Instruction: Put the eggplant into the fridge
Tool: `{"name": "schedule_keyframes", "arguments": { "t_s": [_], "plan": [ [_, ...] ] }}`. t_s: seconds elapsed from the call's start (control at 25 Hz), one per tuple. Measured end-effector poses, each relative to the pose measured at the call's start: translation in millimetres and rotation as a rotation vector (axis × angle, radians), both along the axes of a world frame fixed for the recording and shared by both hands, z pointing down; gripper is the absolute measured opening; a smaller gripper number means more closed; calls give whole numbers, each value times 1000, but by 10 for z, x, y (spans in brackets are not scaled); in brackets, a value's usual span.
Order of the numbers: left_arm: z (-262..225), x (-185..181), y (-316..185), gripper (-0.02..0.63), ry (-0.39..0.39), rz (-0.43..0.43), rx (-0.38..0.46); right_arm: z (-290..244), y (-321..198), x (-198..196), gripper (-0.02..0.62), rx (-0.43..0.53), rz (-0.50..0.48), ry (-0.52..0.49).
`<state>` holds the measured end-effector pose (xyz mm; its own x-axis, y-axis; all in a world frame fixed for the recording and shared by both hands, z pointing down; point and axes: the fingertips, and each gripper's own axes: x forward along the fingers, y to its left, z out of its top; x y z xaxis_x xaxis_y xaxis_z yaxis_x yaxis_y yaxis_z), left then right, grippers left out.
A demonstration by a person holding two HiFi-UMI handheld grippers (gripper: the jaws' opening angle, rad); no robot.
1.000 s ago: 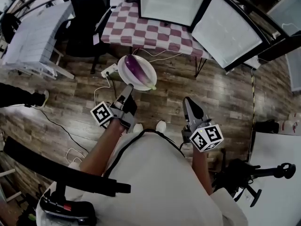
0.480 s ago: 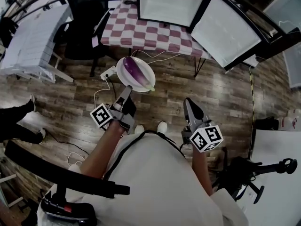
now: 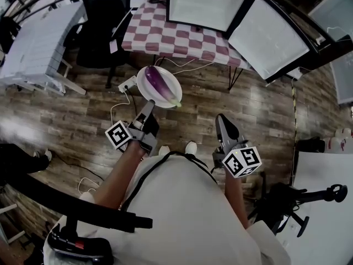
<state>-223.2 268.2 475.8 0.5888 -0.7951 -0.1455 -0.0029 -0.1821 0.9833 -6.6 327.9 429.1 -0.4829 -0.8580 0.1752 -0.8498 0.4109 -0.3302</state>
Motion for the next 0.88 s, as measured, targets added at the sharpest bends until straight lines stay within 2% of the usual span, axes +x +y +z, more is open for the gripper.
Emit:
{"name": "schedule_keyframes", "arguments": {
  "t_s": [0.4, 0.88],
  "plan": [
    [29, -317, 53, 26, -3, -12, 5, 3, 30, -328, 8, 3, -17, 30],
    [90, -270, -82, 26, 5, -9, -13, 109, -54, -311, 8, -27, -10, 7]
  ]
}}
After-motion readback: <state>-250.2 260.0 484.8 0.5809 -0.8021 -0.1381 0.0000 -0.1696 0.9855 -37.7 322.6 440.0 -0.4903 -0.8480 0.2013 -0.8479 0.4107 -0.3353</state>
